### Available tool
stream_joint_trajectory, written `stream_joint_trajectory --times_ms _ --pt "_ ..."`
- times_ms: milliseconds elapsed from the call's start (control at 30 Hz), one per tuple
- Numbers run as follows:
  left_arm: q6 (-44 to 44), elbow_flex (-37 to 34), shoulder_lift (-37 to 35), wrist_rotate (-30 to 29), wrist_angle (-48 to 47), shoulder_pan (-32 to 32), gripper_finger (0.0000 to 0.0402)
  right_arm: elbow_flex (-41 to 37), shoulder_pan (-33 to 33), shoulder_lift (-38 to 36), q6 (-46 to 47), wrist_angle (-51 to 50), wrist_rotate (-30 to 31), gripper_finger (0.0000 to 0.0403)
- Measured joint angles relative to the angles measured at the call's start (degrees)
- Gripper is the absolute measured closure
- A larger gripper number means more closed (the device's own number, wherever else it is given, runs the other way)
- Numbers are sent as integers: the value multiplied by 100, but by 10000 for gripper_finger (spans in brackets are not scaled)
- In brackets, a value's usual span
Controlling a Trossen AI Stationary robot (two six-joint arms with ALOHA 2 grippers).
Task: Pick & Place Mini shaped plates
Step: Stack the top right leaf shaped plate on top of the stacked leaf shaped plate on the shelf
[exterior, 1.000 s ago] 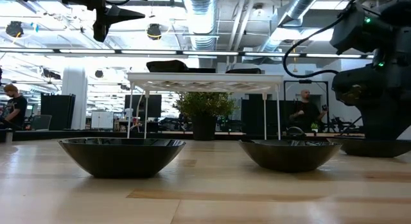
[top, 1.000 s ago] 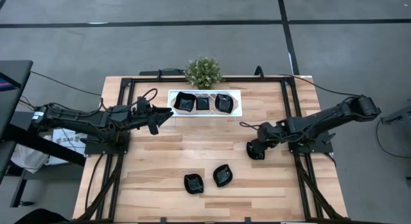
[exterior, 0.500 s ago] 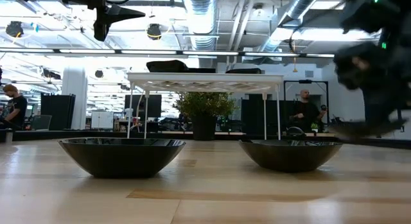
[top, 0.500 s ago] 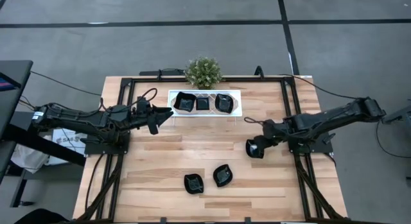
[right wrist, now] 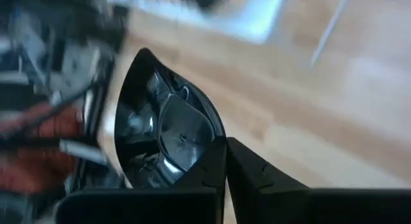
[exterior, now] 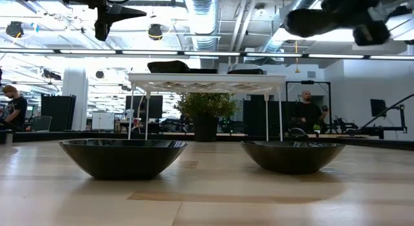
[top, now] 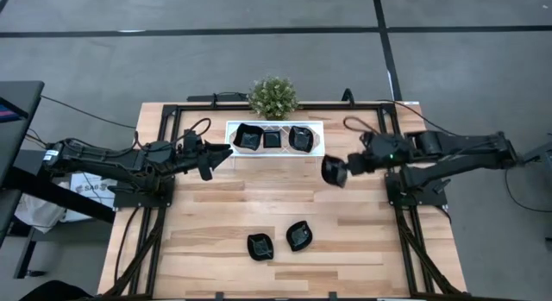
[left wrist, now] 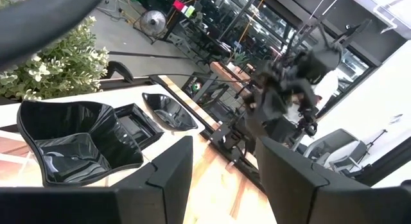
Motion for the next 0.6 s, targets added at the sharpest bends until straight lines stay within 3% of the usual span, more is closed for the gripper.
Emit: stream_joint_trajectory --times_ms 133,300,600 --pt "2 0 2 0 0 0 230 478 -554 475 -536 92 75 401" --pt "112 0 0 -1 2 0 230 1033 -1487 1255 -1698 183 -331 402" --pt "151 0 0 0 0 -2 230 2074 -3172 2651 -3574 196 -1898 402"
